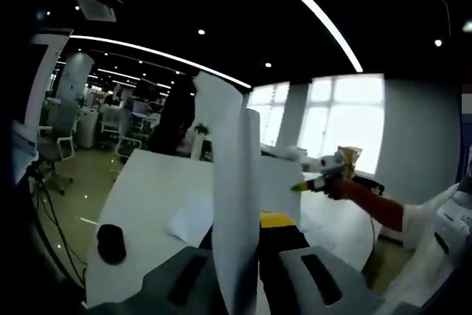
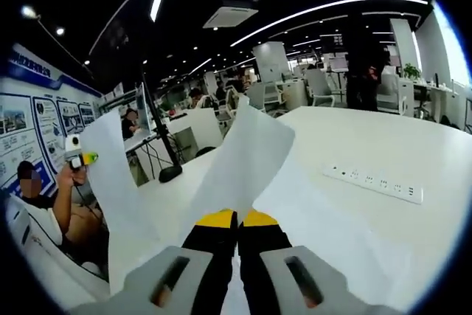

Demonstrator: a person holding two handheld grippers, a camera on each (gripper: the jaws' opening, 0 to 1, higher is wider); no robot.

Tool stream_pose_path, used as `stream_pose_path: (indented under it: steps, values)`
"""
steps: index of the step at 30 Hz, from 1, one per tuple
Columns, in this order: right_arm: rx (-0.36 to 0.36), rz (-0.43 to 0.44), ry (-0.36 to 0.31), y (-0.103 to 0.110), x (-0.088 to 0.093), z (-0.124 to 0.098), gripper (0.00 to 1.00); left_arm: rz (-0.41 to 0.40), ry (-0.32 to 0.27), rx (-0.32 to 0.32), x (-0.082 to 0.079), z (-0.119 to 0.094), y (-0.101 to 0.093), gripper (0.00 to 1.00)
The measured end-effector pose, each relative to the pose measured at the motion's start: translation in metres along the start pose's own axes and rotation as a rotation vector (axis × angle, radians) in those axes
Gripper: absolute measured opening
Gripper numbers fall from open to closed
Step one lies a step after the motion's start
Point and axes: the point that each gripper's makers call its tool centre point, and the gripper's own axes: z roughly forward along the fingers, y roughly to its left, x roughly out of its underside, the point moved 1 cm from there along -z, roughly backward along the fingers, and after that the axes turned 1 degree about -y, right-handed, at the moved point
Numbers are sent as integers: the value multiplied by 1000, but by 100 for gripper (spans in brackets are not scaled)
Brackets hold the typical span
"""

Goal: Organize the stack of printing papers by aligning and flattening the scattered papers on the table

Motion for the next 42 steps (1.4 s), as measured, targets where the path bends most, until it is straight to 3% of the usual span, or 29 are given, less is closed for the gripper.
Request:
stream_pose_path:
  steps: [30,42]
  values:
    - [-30,-74,-70,24,-36,-30,0,3,1,11,-2,4,-2,6]
    - [-46,-154,-114,43,-62,-55,0,4,7,20,0,8,-6,6]
